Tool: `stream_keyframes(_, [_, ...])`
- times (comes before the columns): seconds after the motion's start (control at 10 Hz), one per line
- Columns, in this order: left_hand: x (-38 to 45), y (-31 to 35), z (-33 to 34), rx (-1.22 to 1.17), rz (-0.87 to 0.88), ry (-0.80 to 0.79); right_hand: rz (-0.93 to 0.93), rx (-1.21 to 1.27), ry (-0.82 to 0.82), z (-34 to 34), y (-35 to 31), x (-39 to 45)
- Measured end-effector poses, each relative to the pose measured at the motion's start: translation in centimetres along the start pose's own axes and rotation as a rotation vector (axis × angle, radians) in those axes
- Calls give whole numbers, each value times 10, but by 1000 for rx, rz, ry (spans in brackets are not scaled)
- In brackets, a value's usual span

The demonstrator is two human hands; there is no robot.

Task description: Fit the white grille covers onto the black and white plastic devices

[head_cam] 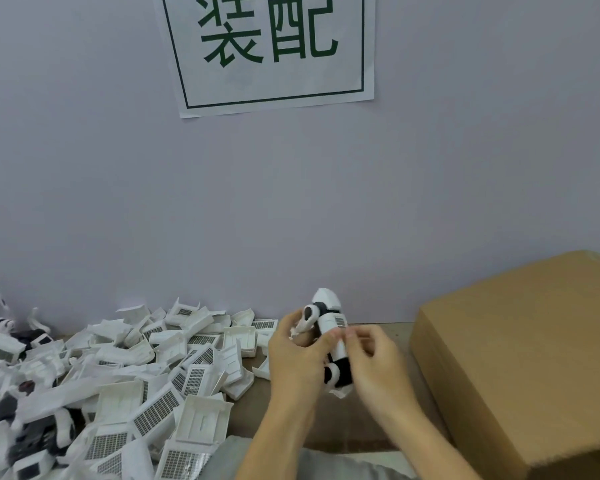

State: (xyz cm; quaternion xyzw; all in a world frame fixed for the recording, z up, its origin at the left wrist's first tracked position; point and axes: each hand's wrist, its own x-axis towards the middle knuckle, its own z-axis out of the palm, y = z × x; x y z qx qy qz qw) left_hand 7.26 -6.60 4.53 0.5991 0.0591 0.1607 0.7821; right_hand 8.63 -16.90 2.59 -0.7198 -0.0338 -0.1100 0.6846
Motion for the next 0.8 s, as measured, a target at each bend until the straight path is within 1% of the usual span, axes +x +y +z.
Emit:
stream_keyframes(0.1, [2,7,-2,-100,-78,76,-173,-383,-209,7,-2,-10])
stream_keyframes(0.2, [3,21,-6,-34,-211,-22,-78,-434,-249,3,-12,-16])
stream_keyframes(0.3, [4,32,-10,277,-47,95,63,-387,-213,-17,-33,-14])
stream_keyframes(0.4, [1,36,-14,323,143,233,210,-61,-143,-53,-67,-5])
stream_keyframes(0.5, [3,29,-16,294,131,248,86,434,16,-110,-113,8])
stream_keyframes(0.6, [8,13,-15,249,104,230,-186,888,265,-169,-147,14])
stream_keyframes(0.7, [11,4,-13,296,63,195,-87,791,483,-192,-141,18])
stream_keyframes(0.8, [12,-15,-10,423,32,112,77,396,321,-163,-113,15])
